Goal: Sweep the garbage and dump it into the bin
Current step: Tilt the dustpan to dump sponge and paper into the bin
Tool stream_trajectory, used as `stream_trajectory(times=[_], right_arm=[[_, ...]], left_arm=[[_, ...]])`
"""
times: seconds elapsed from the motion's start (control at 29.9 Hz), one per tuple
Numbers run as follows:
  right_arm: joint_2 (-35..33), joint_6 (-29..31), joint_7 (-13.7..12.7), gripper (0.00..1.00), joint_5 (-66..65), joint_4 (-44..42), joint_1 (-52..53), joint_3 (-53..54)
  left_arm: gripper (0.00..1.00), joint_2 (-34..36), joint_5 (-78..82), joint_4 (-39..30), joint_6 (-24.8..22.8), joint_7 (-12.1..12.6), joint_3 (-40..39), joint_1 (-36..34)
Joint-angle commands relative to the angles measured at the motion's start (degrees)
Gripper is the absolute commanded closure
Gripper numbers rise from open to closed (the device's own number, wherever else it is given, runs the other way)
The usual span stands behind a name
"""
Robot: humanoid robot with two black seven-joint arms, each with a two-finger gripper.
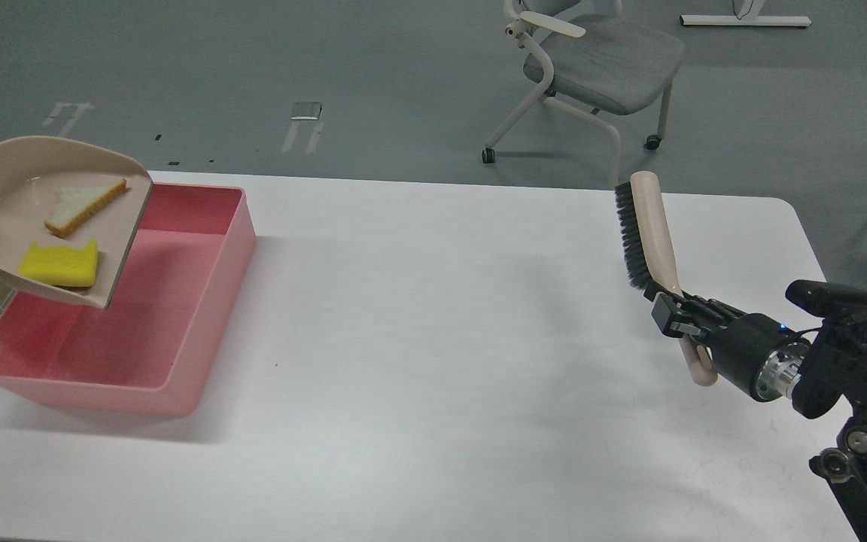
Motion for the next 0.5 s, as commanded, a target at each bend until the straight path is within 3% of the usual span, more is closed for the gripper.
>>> stream_trajectory(times=[0.0, 0.23, 0.47], right_arm=[[0.00, 0.00, 0.00, 0.79, 0.00, -0.02, 0.08, 0.00], [0.00, 0.00, 0.09, 0.79, 0.00, -0.02, 0.08, 0.00], [0.00, 0.00, 0.00, 0.79, 0.00, -0.11, 0.08, 0.18]], left_arm=[[1.00, 1.83, 0.06, -0.46, 0.07, 0.01, -0.08, 0.00], [1.00, 4.30, 2.51, -2.31, 0.25, 0.01, 0.19, 0.09], [1.00, 4.22, 11.12, -5.12, 3.76, 0.01, 0.19, 0.09]])
